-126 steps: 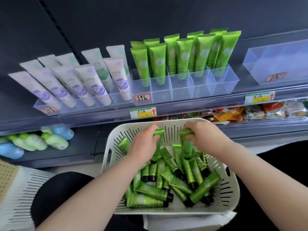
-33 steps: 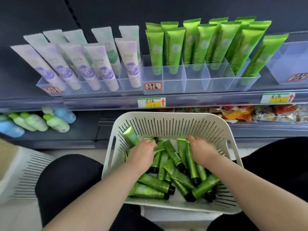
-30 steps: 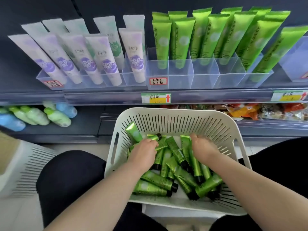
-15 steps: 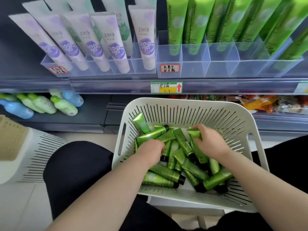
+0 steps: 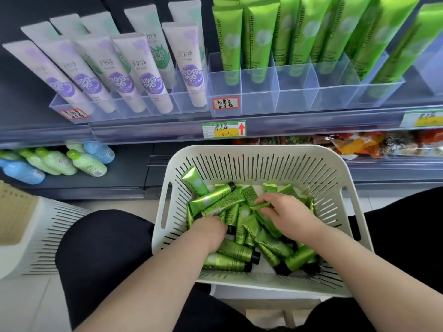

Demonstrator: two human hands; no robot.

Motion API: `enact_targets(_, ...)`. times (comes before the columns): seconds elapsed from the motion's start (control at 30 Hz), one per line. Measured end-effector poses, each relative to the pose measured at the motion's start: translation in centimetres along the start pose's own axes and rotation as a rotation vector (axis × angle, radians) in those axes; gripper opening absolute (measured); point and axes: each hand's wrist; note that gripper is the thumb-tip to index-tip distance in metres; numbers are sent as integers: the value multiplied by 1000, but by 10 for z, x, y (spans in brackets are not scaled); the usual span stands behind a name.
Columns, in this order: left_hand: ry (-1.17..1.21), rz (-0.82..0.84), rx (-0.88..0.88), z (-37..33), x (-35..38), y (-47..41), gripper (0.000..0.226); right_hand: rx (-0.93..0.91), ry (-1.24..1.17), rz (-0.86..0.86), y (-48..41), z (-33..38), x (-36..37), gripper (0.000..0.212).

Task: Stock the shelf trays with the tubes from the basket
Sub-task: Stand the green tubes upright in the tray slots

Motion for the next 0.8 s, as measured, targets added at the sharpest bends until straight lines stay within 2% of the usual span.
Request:
enact_targets(0.13,5,-48,55,0,-9,11,39,-4,1,1,3,1,-2,23)
enact_targets(0.23,248,-9,64,1,-11,20,32,11,2,-28,5,1,-4,22)
enact_targets(0.3,462,-61,50,2,-16,25,31,21,-5,-71,5,3,-7,21)
enact_targets(0.4,729,-206,50,1,-35,35,44,13,-15,-154,7,6,-18,22)
enact_targets(0.47,815,-327,41,1,-50,41,48,-5,-9,-216,9,10,-29,22)
enact_targets(0.6,890,-519,67,-3,-84,54,25,-49,58,-329,14,19,-55,22)
enact_targets(0.8,873,-935,117,-14,-155,78,15,-106,212,-557,33,33,-118,22)
Point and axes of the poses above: each hand's wrist, its own y-axis away from the middle knuckle, its own x-axis out of the palm, z = x × y, and after that the axes turned 2 degrees about z, right-handed
